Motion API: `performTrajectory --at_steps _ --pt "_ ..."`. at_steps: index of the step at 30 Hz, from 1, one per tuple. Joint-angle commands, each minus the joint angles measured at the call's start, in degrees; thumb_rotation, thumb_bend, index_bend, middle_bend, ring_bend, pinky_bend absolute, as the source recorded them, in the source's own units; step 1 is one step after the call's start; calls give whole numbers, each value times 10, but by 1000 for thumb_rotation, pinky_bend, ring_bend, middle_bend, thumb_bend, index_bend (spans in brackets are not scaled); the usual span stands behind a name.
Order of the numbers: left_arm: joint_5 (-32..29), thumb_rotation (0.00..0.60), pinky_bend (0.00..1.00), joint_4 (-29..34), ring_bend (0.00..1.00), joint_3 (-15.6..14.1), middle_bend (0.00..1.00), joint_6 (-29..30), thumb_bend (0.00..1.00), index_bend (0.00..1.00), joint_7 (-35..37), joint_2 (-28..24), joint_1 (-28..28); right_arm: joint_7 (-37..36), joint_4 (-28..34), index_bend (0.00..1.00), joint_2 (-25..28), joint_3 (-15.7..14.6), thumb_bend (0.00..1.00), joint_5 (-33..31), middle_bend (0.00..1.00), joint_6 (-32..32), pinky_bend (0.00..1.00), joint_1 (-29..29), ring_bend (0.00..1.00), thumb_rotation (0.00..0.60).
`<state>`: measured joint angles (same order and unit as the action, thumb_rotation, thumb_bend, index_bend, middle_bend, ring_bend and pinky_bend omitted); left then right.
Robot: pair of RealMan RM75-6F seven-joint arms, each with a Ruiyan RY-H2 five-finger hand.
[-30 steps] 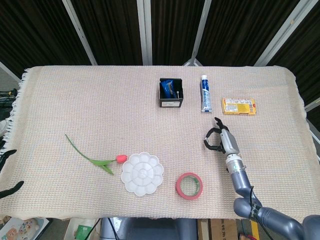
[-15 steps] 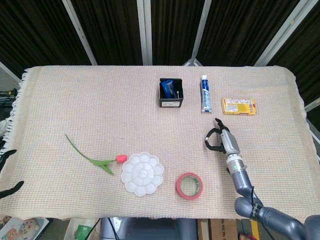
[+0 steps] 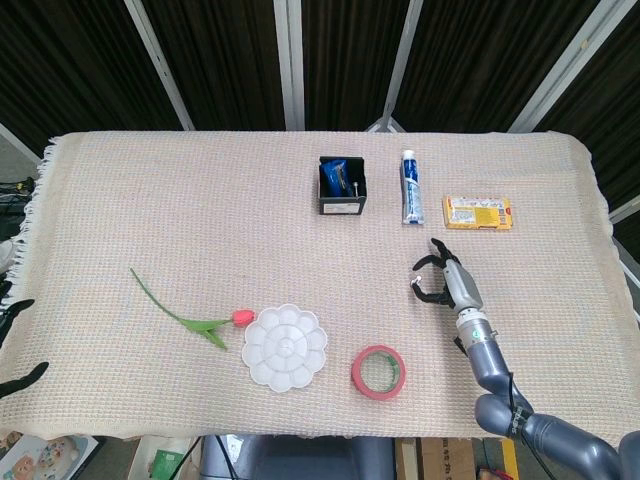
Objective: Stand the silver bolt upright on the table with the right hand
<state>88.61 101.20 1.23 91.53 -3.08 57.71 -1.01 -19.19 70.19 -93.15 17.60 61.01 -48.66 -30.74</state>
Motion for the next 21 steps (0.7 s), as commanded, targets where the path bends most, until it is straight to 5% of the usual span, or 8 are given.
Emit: performTrajectory --at_steps 1,11,15,21 --pt "0 600 0 0 0 0 0 1 251 206 1 0 0 0 15 389 14 -3 366 7 10 1 0 3 6 600" --pt "1 600 0 -2 0 0 0 2 251 206 9 -2 -1 24 200 277 192 -23 367 62 0 -60 0 67 0 600" --pt "6 600 0 0 0 -2 0 4 251 206 7 -2 -2 101 277 246 272 -36 366 104 0 -159 0 117 10 600" --pt "10 600 0 3 0 -5 0 6 251 206 2 -1 -4 211 347 223 318 -82 366 194 0 -292 0 186 12 600"
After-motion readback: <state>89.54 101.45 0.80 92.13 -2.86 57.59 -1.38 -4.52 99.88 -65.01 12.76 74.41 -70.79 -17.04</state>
